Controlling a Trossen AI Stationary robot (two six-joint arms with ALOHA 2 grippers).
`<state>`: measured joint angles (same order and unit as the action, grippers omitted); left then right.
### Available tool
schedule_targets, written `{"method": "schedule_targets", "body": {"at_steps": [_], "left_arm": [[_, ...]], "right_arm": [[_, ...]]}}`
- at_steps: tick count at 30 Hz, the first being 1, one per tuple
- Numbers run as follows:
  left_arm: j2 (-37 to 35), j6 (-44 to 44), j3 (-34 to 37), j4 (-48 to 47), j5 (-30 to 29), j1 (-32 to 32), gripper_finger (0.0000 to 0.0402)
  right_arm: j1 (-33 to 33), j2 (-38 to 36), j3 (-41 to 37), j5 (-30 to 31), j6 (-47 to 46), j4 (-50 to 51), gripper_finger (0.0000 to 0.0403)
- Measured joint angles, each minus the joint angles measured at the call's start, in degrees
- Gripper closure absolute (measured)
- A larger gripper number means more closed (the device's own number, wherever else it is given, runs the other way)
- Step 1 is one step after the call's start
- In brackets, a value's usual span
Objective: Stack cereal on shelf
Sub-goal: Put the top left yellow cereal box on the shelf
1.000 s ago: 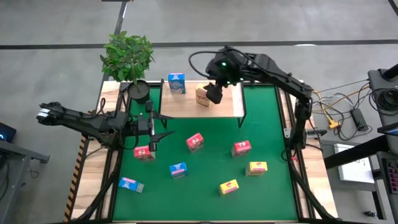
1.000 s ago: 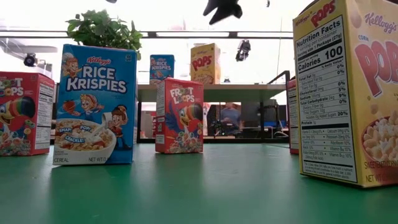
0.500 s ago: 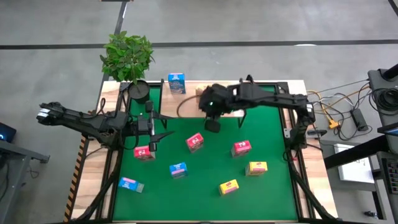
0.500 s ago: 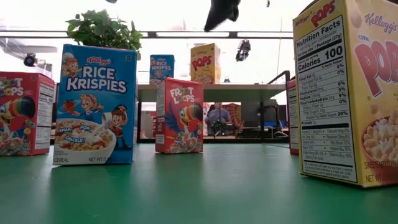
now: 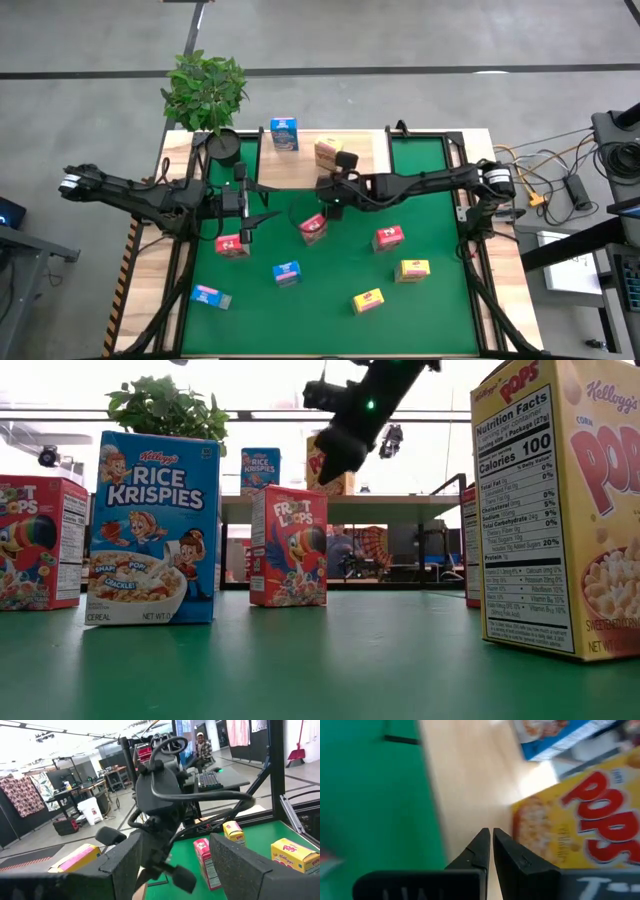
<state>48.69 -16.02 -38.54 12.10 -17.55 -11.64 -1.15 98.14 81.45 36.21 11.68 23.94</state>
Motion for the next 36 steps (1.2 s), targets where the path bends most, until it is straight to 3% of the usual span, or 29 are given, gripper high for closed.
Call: {"method": "schedule_targets", "body": {"at_steps": [18,26,36], "left_arm": [[0.0,-0.6,0.0,0.0,0.0,0.0,0.0187],[0.0,-0.6,0.0,0.0,0.0,0.0,0.0187],[0.0,-0.6,0.0,0.0,0.0,0.0,0.0187]], "right_arm": [[-5.8,-0.1,-2.1,1.2,2.0,-2.6,0.0390],[-7.8,-0.1,-2.3,-3.7,3.8,-7.1,0.0390],[-8.7,-0.1,-2.3,-4.3,4.3,-8.7,0.0390]]}}
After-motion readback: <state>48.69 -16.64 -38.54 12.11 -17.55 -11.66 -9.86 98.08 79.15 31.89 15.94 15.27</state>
